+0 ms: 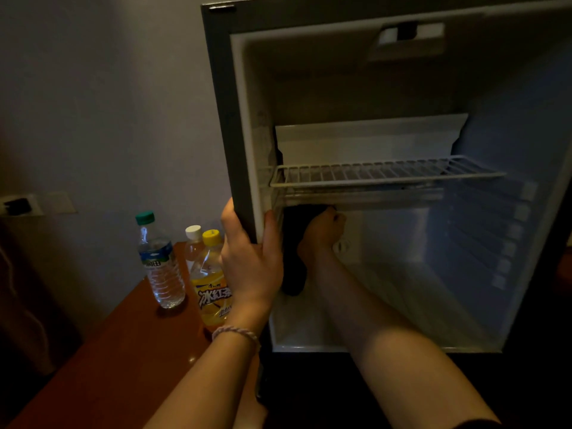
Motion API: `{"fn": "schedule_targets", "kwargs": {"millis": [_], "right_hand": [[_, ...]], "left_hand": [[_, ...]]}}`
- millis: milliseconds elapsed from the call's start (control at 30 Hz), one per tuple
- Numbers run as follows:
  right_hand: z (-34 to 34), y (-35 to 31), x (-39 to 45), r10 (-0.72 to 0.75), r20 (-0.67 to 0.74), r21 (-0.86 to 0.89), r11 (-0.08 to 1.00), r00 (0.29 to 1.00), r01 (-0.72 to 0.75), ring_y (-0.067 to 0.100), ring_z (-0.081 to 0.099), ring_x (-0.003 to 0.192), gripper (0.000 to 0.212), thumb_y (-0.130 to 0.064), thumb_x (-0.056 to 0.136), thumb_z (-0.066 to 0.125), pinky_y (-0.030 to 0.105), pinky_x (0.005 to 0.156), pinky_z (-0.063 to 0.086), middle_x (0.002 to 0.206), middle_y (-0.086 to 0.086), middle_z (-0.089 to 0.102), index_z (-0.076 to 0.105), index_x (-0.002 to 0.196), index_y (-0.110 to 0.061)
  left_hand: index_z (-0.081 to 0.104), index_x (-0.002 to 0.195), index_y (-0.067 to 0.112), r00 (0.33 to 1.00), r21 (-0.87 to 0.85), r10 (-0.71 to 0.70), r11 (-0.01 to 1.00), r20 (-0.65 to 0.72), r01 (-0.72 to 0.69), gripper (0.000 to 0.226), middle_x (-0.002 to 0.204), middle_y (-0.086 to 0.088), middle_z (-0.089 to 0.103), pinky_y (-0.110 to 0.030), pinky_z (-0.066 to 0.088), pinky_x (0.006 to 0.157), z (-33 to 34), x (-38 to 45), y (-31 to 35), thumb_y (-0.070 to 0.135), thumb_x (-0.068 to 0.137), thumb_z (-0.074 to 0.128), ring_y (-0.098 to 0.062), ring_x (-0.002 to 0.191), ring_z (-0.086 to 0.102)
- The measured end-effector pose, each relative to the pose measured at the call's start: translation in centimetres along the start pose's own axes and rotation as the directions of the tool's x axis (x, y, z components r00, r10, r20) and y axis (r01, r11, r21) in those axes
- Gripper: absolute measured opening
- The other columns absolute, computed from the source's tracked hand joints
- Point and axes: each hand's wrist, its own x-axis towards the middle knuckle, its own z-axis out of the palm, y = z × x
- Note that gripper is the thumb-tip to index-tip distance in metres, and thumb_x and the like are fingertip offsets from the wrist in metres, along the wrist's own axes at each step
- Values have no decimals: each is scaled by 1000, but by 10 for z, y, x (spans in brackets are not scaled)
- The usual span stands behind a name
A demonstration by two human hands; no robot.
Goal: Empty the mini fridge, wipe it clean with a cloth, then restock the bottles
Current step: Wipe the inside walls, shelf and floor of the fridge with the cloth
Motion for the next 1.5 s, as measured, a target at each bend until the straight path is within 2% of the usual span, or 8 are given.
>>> {"fn": "schedule_targets", "kwargs": {"millis": [133,333,467,700,933,1167,1333,1500], "right_hand": [[-17,-17,14,-121,-113,-46,992,986,116,34,58,97,31,-19,102,44,35,81,42,110,20,62,60,110,6],[-65,-65,66,-272,-314,-144,961,910,237,33,58,112,38,-25,103,44,30,88,39,126,20,61,59,127,0],[-90,-81,89,-404,-328,-188,914,854,360,34,55,118,35,-20,103,46,23,91,35,131,21,59,59,127,2],[-81,-79,82,-339,-317,-130,941,886,313,33,51,125,39,-20,106,41,18,86,34,138,19,54,51,135,3],[-39,-32,34,-254,-143,-194,955,956,225,34,51,124,41,-26,106,41,32,94,38,138,18,53,47,139,-3],[8,22,-5,-251,-19,-180,953,968,244,30,60,106,32,-31,103,45,38,96,47,118,15,64,59,116,-5],[0,19,5,-332,-70,-210,927,941,311,34,61,103,28,-22,101,49,41,94,47,111,22,64,61,108,2],[-28,-20,38,-303,-243,-198,945,921,259,36,55,119,38,-23,102,48,32,98,37,129,23,59,57,128,3]], "left_hand": [[34,146,20,1000,-14,-3,1000,12,3,57,113,5,61,-2,46,66,-1,0,-2,40,98,57,5,81,61],[36,145,16,1000,-5,-14,1000,11,14,57,110,2,62,-15,50,66,0,0,0,40,97,57,0,79,60],[36,146,16,1000,-9,-22,1000,19,22,59,110,2,60,-18,51,65,1,0,1,43,97,55,7,79,58],[36,145,16,999,-3,-35,999,8,35,57,110,2,61,-36,58,72,-1,0,4,41,98,57,-14,88,65],[36,144,24,999,-5,-41,999,-14,41,54,112,-1,65,-35,58,74,-2,-1,2,44,98,57,-17,92,67],[39,145,21,999,3,-17,1000,-30,17,56,115,-3,66,-17,50,72,1,1,-2,40,97,61,-13,94,64],[37,145,25,999,-6,-24,1000,-25,24,57,117,-3,65,-23,53,74,1,1,-3,45,96,58,-14,97,65],[35,145,25,1000,-15,-28,999,-5,28,59,116,-3,64,-30,57,75,0,1,-3,50,95,54,-15,97,66]]}}
